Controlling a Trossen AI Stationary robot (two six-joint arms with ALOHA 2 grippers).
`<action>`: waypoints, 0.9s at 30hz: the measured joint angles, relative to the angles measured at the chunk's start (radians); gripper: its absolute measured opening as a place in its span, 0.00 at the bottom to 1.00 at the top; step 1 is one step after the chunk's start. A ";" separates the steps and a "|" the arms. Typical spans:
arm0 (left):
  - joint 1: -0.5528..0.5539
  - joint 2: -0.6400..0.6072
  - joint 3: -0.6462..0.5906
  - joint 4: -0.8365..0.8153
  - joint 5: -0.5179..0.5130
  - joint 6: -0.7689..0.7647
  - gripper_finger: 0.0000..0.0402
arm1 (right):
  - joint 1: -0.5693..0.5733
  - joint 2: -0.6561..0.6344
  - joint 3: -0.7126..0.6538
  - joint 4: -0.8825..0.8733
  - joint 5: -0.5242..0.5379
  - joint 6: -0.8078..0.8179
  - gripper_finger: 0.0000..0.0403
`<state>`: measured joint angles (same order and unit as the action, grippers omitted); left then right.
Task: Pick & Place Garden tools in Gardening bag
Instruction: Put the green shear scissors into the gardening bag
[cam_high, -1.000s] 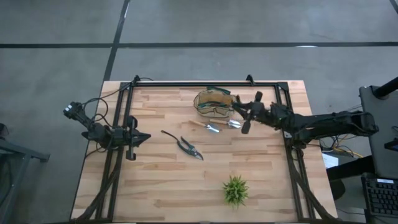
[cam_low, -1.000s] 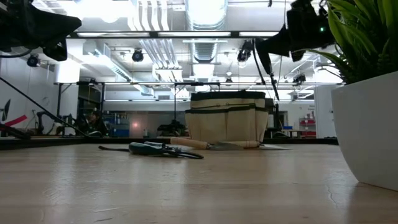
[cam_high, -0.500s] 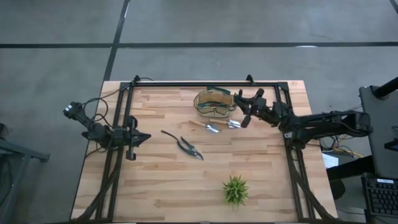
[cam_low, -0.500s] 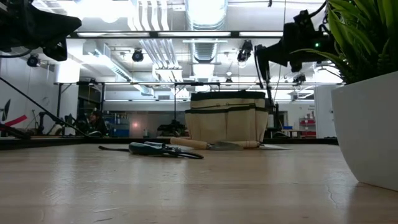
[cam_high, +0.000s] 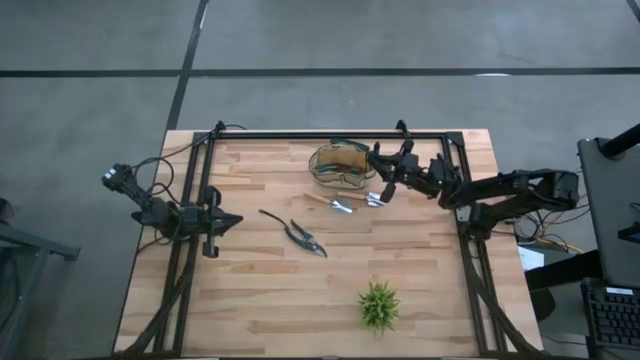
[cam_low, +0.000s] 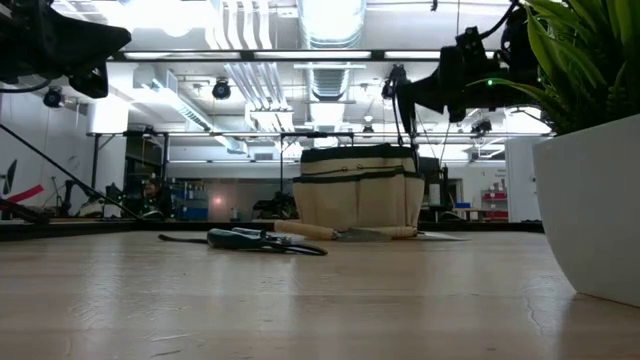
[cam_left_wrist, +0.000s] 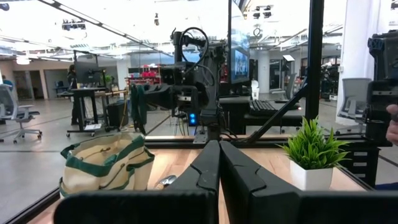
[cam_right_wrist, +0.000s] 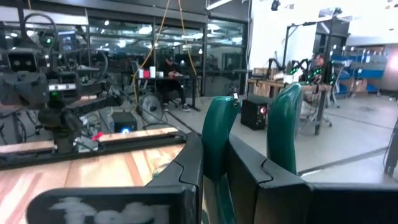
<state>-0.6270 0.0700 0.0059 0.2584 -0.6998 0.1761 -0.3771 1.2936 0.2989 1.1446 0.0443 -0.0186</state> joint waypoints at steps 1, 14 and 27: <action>0.000 0.000 0.000 0.000 0.000 0.000 0.03 | -0.002 0.011 0.000 0.000 0.000 0.000 0.09; 0.000 0.000 0.000 -0.002 0.000 0.000 0.03 | -0.013 0.013 -0.025 -0.034 0.000 -0.019 0.15; 0.000 0.000 0.000 -0.002 0.000 0.000 0.03 | -0.014 -0.078 -0.093 -0.047 0.010 -0.057 0.13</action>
<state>-0.6273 0.0700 0.0059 0.2562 -0.6998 0.1761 -0.3912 1.2155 0.2057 1.0972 0.0546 -0.0753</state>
